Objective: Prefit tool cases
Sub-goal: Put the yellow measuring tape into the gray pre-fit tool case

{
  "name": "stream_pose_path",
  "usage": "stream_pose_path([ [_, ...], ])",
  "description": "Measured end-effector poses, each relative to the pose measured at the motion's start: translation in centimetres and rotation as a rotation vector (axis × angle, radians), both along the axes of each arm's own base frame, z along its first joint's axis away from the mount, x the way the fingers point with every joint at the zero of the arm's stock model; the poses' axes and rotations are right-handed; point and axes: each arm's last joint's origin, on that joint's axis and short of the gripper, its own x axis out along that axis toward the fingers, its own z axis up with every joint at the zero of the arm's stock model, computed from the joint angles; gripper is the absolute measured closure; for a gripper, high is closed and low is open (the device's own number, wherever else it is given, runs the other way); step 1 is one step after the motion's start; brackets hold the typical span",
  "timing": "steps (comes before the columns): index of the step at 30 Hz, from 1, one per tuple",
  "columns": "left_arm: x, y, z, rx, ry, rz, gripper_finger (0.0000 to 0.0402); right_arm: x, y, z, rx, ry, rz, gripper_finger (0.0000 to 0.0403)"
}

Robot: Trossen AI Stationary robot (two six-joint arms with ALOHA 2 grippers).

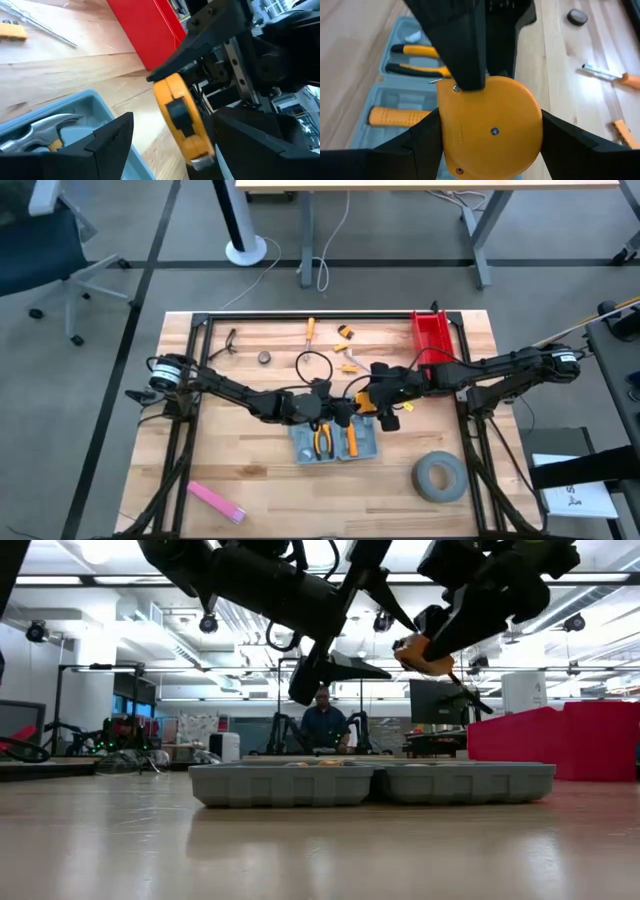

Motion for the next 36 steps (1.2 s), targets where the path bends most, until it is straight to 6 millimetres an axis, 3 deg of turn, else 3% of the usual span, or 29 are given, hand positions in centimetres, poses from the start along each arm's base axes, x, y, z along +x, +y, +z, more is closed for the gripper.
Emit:
stream_pose_path([
  [25, 0.1, 0.5, 0.7, 0.015, -0.065, 0.096, 0.0179, 1.0, 0.2, 1.0, 0.005, -0.143, -0.001, 0.0148],
  [32, 0.4, 0.5, 1.0, 0.027, -0.043, 0.084, 0.0215, 2.3, 0.3, 0.0, 0.012, -0.154, 0.006, 0.0137],
  [36, 0.7, 0.4, 1.0, 0.035, 0.022, 0.075, 0.0259, 2.7, 0.3, -0.2, 0.003, -0.13, 0.005, 0.0147],
])
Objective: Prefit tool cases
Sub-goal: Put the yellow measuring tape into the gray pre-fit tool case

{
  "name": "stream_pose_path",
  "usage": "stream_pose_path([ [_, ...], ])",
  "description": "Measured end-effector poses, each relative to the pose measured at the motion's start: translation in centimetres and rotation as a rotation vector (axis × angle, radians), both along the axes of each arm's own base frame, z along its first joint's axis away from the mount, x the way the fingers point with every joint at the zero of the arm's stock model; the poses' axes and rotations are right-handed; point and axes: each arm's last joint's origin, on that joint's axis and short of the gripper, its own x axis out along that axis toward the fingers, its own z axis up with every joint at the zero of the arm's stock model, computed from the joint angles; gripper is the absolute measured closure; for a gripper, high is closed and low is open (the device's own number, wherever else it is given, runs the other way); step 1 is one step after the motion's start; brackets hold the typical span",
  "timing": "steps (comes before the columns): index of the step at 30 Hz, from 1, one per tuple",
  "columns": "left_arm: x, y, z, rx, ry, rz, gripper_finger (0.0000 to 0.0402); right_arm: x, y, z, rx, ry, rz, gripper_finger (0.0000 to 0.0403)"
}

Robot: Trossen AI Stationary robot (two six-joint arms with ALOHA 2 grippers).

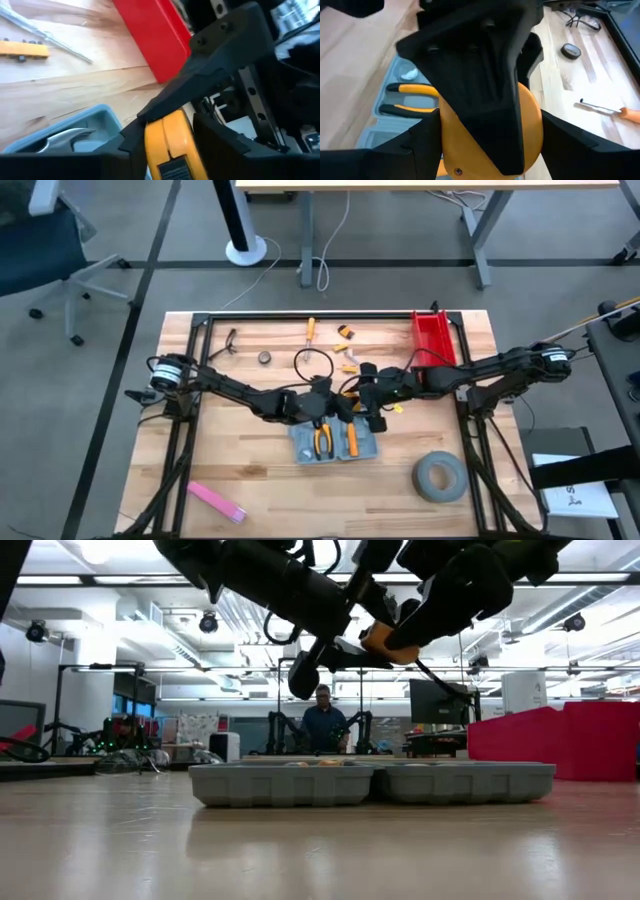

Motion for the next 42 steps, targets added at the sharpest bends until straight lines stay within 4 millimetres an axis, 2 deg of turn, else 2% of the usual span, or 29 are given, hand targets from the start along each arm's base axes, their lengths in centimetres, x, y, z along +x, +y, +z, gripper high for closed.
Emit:
stream_pose_path([
  [3, 0.1, 0.0, 0.1, -0.034, -0.006, 0.007, 0.0297, 0.0, -0.1, 0.3, -0.031, 0.006, -0.012, 0.015],
  [10, 0.1, 0.0, 0.3, -0.024, -0.013, -0.024, 0.0315, 0.0, -0.1, 0.5, -0.048, 0.005, -0.017, 0.0137],
  [16, 0.1, -0.1, 0.3, -0.01, -0.008, -0.042, 0.0317, 0.0, -0.1, 0.6, -0.051, -0.002, -0.031, 0.0135],
  [26, 0.2, -0.2, 0.4, 0.006, -0.006, -0.073, 0.0321, 0.1, -0.2, 0.6, -0.04, -0.004, -0.035, 0.0072],
  [32, 0.1, -0.2, 0.2, 0.031, 0.025, -0.081, 0.0321, -0.2, -0.2, 0.4, -0.042, 0.027, -0.041, 0.0078],
  [39, -0.6, -0.4, -0.7, 0.036, 0.157, -0.122, 0.0321, -1.6, -0.4, 1.2, -0.054, 0.063, -0.067, 0.0084],
  [42, -1.3, -0.2, 0.1, 0.038, 0.192, -0.118, 0.0322, -2.5, -0.4, 1.4, -0.051, 0.09, -0.072, 0.0085],
])
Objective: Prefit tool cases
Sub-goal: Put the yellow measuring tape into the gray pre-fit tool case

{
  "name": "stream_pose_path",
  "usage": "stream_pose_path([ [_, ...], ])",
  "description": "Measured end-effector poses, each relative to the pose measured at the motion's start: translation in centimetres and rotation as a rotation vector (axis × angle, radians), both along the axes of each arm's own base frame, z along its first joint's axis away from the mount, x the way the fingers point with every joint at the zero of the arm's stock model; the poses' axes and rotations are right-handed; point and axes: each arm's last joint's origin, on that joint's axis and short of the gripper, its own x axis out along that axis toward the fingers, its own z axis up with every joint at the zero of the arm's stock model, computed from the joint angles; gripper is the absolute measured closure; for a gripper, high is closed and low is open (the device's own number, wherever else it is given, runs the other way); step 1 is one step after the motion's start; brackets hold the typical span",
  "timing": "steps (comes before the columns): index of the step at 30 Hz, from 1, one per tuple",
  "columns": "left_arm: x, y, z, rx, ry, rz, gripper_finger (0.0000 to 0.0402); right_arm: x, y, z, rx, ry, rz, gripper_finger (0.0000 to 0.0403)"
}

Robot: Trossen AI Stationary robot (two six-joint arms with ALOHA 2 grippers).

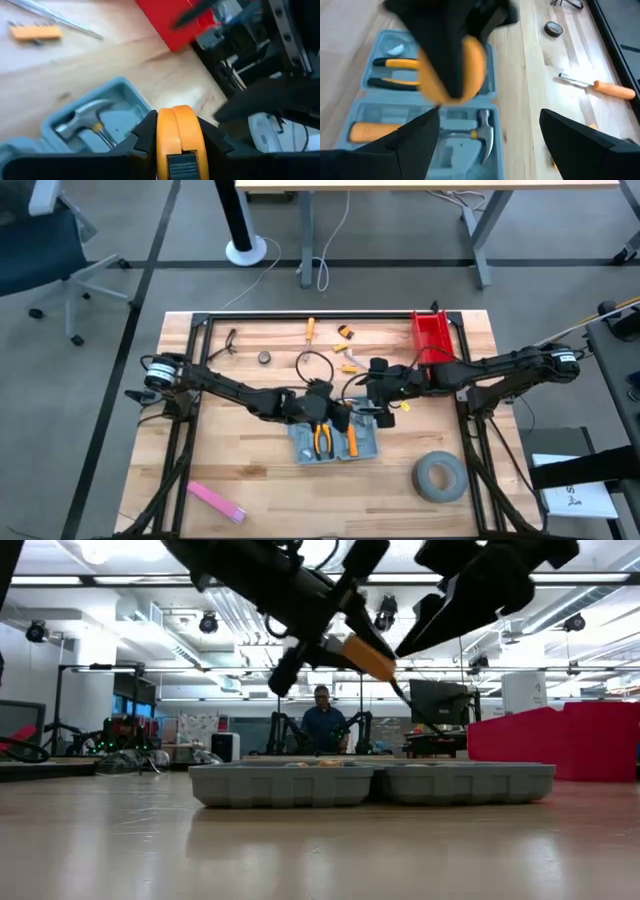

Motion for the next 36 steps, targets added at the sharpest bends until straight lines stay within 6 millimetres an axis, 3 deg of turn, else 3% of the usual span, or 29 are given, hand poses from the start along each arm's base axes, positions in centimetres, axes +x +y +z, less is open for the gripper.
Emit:
stream_pose_path([
  [9, -2.9, 0.5, 2.1, 0.032, 0.171, 0.021, 0.0323, -2.4, -0.1, -0.4, 0.074, 0.065, -0.061, 0.0089],
  [23, -5.2, 0.4, 0.7, -0.089, 0.423, 0.048, 0.0323, -4.9, -0.4, -2.6, 0.035, 0.103, -0.164, 0.0109],
  [36, -5.6, 1.5, -0.4, -0.107, 0.523, 0.082, 0.0323, -4.3, -0.4, -2.1, 0.017, 0.005, -0.14, 0.013],
])
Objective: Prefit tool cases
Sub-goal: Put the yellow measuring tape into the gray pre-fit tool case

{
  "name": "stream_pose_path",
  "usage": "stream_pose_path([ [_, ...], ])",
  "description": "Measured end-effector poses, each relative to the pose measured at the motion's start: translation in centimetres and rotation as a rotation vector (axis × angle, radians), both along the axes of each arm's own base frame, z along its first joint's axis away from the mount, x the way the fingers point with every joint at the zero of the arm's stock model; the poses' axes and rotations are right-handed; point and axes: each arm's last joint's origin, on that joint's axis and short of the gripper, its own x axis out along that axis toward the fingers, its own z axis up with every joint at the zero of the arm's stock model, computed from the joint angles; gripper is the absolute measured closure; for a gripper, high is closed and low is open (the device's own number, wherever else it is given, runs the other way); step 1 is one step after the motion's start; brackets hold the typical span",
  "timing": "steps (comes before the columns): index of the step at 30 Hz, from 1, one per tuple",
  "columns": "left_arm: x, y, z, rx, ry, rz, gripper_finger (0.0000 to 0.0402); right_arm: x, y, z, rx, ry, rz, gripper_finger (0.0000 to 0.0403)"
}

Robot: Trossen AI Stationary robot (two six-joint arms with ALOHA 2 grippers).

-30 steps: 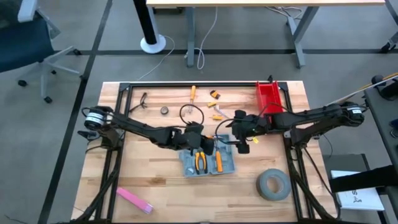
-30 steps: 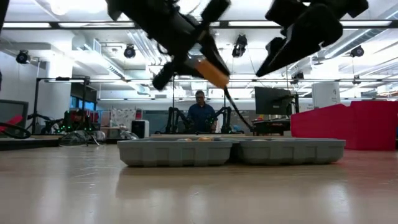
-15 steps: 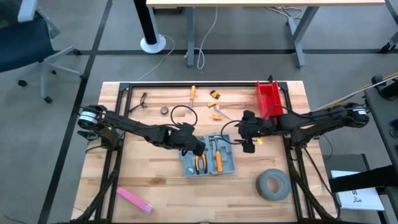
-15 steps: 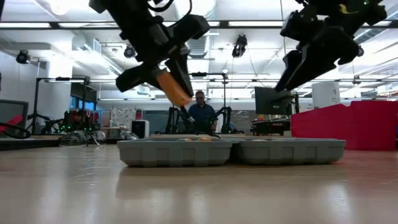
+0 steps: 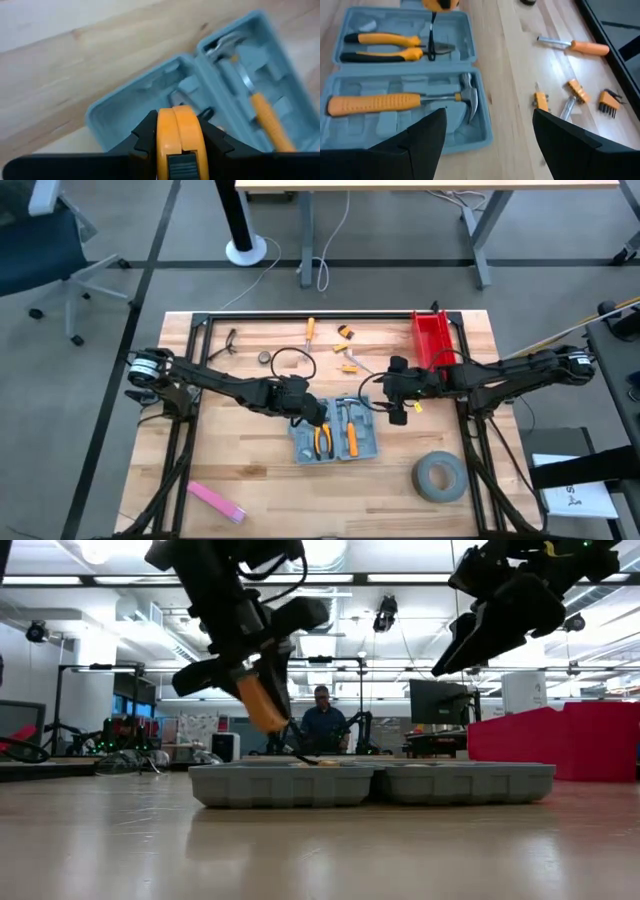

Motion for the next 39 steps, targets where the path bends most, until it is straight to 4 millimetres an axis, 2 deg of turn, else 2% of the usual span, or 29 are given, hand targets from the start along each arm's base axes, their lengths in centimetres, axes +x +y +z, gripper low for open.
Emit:
stream_pose_path([
  [5, -0.4, 0.2, 0.2, -0.059, 0.047, -0.054, 0.0323, 0.0, 0.0, 0.0, 0.009, 0.002, -0.007, 0.0133],
  [13, -0.9, 0.1, 2.8, -0.103, 0.127, -0.092, 0.0323, 0.0, 0.0, 0.0, 0.023, 0.002, -0.016, 0.0123],
  [20, -0.8, 0.2, 5.2, -0.113, 0.155, -0.074, 0.0322, 0.0, 0.0, 0.0, 0.023, 0.001, -0.017, 0.0134],
  [26, -1.0, 0.7, 4.5, -0.202, 0.18, -0.03, 0.0322, -0.1, 0.0, -0.1, 0.022, 0.005, -0.015, 0.0139],
  [39, -0.7, 1.5, 4.4, -0.182, 0.15, -0.028, 0.0322, -0.1, 0.0, -0.3, 0.018, 0.004, -0.012, 0.0126],
])
